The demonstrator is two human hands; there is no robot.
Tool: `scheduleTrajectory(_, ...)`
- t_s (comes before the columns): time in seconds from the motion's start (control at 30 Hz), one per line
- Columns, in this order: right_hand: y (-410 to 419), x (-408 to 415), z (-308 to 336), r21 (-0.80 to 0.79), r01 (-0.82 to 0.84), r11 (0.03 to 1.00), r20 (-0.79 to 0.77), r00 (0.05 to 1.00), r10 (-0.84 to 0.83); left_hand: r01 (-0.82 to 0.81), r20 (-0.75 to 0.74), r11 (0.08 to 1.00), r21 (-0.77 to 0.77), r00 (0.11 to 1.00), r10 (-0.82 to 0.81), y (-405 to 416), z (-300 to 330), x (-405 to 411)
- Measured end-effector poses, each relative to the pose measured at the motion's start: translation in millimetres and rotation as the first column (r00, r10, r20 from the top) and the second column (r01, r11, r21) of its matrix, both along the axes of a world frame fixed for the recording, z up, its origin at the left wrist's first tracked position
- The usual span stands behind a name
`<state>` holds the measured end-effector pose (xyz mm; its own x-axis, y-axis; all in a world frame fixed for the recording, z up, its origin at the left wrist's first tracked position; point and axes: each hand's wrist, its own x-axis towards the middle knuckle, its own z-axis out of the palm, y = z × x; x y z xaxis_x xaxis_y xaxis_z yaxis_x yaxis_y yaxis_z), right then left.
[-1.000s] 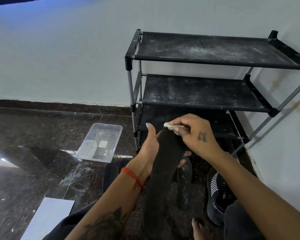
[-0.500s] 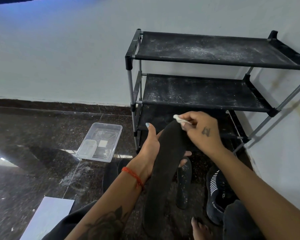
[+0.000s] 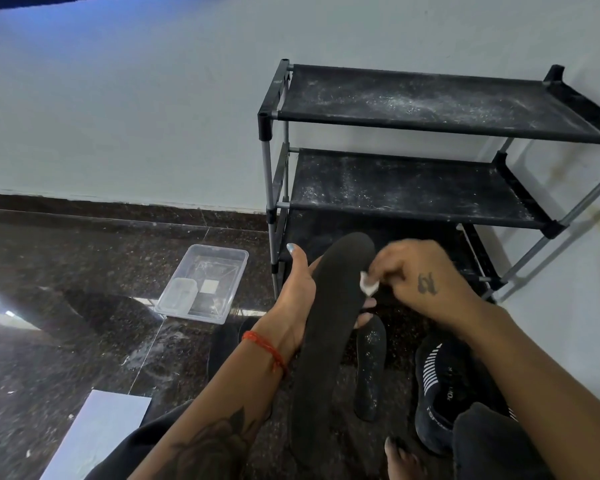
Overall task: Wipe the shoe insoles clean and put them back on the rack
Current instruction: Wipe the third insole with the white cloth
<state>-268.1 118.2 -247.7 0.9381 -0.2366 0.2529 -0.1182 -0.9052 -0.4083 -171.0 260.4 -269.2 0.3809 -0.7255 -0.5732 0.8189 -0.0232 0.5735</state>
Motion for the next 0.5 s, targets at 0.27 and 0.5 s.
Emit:
scheduleTrajectory(0.27,22,17,-14,0.221,0.212,0.952,0.172,0.952,-0.252,-0.007,0.013,0.999,-0.047,1.000,0.007,-3,-4,-2)
scheduleTrajectory(0.5,30,3,6,0.355,-0.093,0.930,-0.135,0.979,0.150,-0.029,0.131,0.999,0.027,0.991,0.025,-3,-4,5)
